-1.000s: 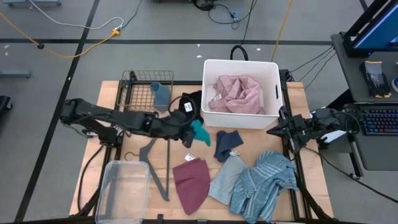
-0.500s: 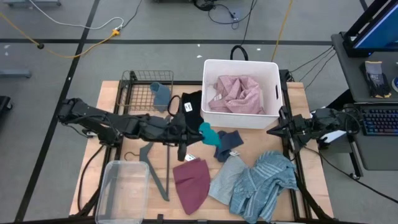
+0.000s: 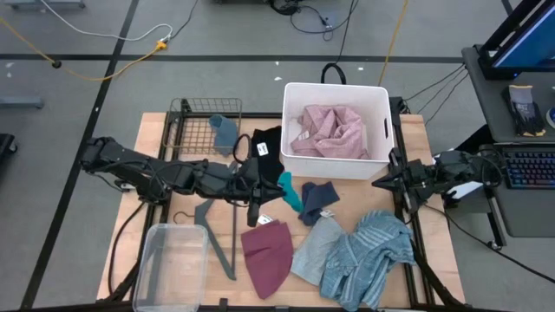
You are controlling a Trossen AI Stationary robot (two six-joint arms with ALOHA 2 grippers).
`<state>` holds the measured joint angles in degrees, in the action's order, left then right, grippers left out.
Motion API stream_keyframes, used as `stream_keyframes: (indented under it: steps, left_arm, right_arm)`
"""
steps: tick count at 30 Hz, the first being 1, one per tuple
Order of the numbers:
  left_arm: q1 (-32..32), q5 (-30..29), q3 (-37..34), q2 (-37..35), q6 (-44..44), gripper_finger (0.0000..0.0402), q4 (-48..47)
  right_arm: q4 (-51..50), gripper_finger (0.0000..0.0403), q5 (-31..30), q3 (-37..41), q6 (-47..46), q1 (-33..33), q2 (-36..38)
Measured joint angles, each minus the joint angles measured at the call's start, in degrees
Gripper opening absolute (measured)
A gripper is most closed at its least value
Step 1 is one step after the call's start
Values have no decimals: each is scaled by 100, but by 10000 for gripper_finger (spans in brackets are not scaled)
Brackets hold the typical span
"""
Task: Pick & Place Cloths
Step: Put the blue sock in the gold wire basket
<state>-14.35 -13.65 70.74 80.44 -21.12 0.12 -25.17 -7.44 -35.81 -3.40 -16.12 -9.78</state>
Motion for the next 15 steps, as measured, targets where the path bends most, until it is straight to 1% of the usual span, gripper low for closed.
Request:
stream_keyframes:
  steps: [3,7,10,15]
  left_arm:
    - [1,-75,0,0,-201,0,4]
    - [61,-505,0,0,-1012,0,-179]
    - [110,-764,0,-5,-1505,0,-457]
    - [237,-1108,0,-249,-2362,0,-1208]
  right_arm:
    - [0,4,-2,0,0,1,0]
    - [0,4,-2,0,0,1,0]
    - [0,4,-2,0,0,0,0]
    - [1,4,-2,0,0,2,0]
